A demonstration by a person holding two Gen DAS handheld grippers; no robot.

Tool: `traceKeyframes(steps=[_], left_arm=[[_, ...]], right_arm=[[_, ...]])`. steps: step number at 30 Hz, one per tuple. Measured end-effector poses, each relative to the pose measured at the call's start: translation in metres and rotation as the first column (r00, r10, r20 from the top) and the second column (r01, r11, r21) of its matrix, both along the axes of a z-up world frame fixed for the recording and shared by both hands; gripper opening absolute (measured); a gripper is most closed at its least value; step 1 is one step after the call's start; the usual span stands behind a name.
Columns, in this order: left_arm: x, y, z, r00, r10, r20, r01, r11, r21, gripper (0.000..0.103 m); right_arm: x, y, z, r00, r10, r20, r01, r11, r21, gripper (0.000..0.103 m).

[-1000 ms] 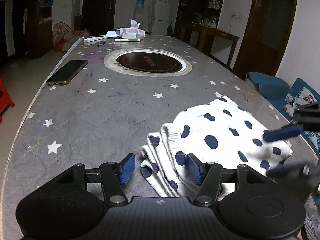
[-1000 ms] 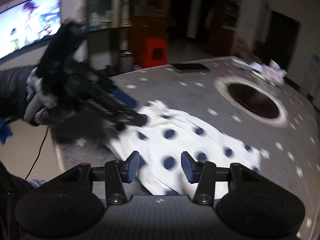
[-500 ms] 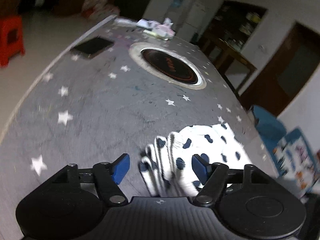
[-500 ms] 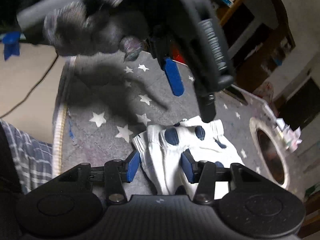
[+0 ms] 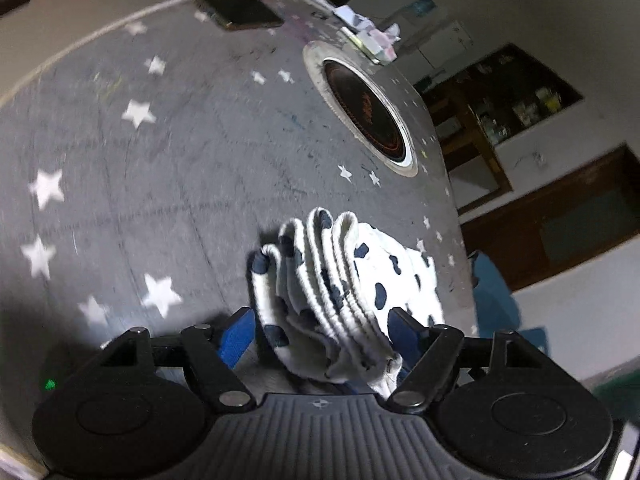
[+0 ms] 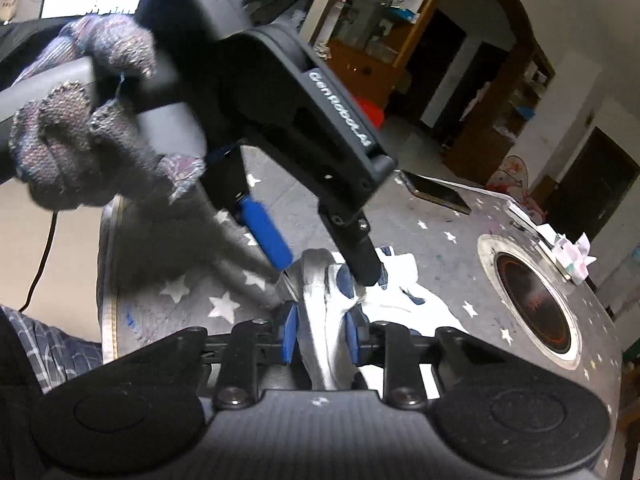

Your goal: Fold clothes

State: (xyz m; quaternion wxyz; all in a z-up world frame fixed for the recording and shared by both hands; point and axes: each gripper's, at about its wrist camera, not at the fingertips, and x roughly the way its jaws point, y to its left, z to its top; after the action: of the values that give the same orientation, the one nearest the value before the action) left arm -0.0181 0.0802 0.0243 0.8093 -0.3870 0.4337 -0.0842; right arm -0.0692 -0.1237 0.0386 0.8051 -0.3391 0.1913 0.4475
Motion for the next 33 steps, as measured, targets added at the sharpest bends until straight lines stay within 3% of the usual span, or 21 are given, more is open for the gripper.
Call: traceKeyframes(steps=[4, 8, 15, 18, 24, 28, 33], left_arm=[[-0.003, 0.004, -0.006, 0.999, 0.038, -0.028, -0.041, 0.993, -0.11, 0.076], [-0.007, 0.009, -0.015, 0.995, 0.067, -0.079, -0.084, 0.97, -0.227, 0.076], [-0.002, 0.004, -0.028, 0.992, 0.068, -0.104, -0.096, 0.954, -0.285, 0.08], [0.007, 0.002, -0.028, 0.995, 0.062, -0.079, -0.081, 0.96, -0.266, 0.076], [0.015, -0.001, -0.026, 0.998, 0.047, -0.045, -0.055, 0.976, -0.209, 0.038], [0.013, -0.004, -0.027, 0.999, 0.035, -0.022, -0.038, 0.987, -0.154, 0.027], [0.011, -0.004, -0.026, 0.999, 0.034, -0.005, -0.034, 0.994, -0.105, 0.025]], right_arm=[[-0.002, -0.003, 0.0, 1.0, -0.002, 0.003, 0.002, 1.0, 0.008, 0.022], [-0.001, -0.006, 0.002, 1.0, -0.014, 0.003, 0.014, 1.0, 0.026, 0.022], [-0.003, -0.007, 0.003, 1.0, -0.014, 0.0, 0.014, 0.999, 0.035, 0.021], [-0.004, -0.007, 0.001, 1.0, -0.005, -0.004, 0.005, 0.999, 0.032, 0.021], [-0.009, -0.01, -0.001, 1.0, 0.008, 0.009, -0.008, 1.0, 0.025, 0.019], [-0.01, -0.011, -0.003, 1.0, 0.007, -0.006, -0.007, 1.0, 0.03, 0.019], [-0.005, -0.028, 0.005, 0.995, -0.038, -0.088, 0.046, 0.995, 0.087, 0.022]])
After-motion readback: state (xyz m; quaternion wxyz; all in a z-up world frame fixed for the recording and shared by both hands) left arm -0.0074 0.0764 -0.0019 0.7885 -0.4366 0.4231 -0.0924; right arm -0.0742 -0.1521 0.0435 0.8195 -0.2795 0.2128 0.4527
